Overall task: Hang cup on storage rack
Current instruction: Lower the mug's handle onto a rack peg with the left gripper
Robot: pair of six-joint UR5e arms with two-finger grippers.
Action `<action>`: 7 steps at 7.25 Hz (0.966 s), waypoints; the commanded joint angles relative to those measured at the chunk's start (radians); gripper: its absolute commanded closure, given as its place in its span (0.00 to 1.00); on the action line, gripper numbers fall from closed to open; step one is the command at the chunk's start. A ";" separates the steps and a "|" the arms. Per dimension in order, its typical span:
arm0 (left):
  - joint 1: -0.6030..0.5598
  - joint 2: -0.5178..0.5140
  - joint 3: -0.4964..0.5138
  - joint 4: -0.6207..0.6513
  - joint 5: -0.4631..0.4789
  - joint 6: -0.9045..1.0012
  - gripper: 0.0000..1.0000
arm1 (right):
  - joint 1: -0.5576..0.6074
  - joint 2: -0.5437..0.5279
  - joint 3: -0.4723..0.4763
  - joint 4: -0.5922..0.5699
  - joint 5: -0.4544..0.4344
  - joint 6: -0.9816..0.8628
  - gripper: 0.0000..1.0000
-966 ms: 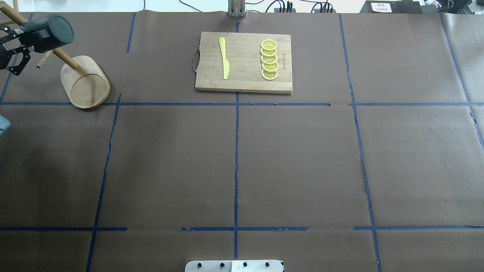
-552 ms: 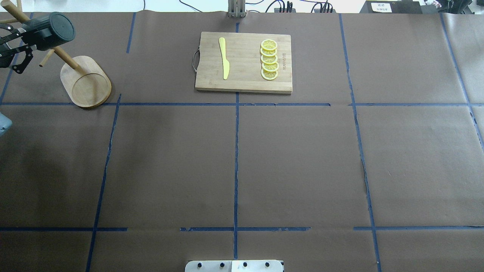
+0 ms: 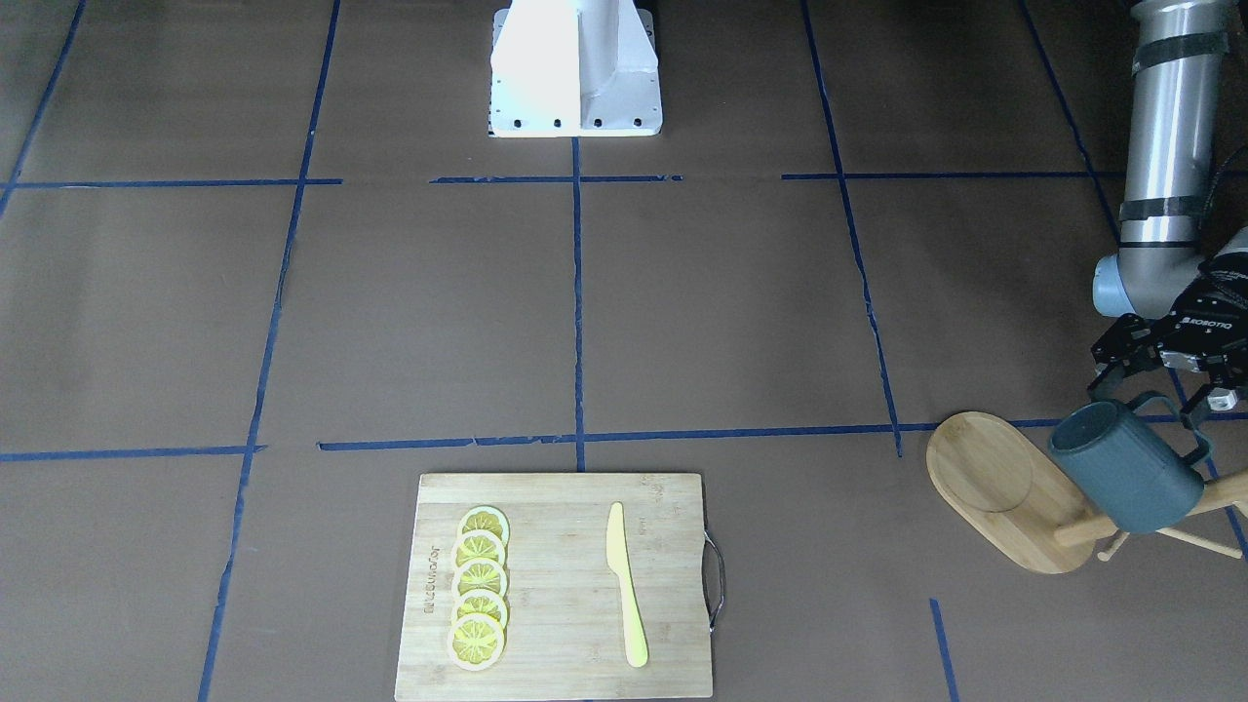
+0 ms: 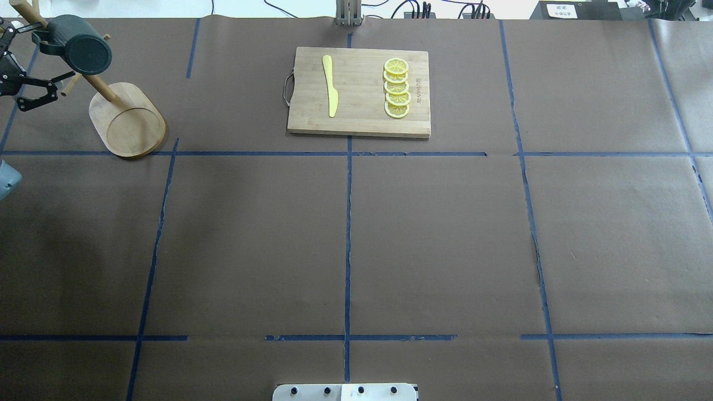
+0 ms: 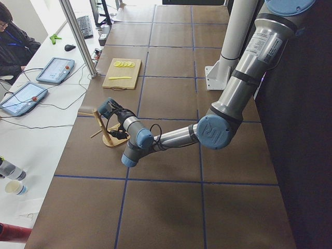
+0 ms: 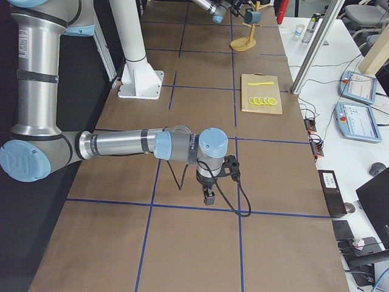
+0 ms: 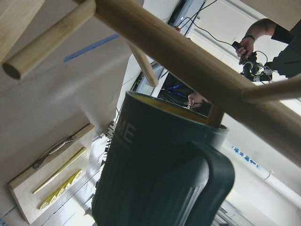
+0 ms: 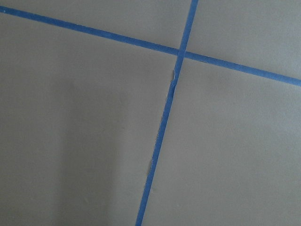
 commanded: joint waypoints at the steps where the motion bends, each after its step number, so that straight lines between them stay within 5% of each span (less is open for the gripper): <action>1: -0.016 0.005 -0.034 0.000 -0.007 -0.003 0.00 | 0.000 0.001 -0.001 0.000 0.000 0.000 0.00; 4: -0.049 0.052 -0.185 0.005 -0.054 0.003 0.00 | 0.000 0.001 -0.001 0.000 0.000 0.000 0.00; 5: -0.110 0.054 -0.218 0.035 -0.164 0.048 0.00 | 0.000 0.001 -0.001 0.000 0.000 0.000 0.00; 7: -0.190 0.047 -0.261 0.217 -0.528 0.466 0.00 | 0.000 0.001 -0.001 0.000 0.000 0.000 0.00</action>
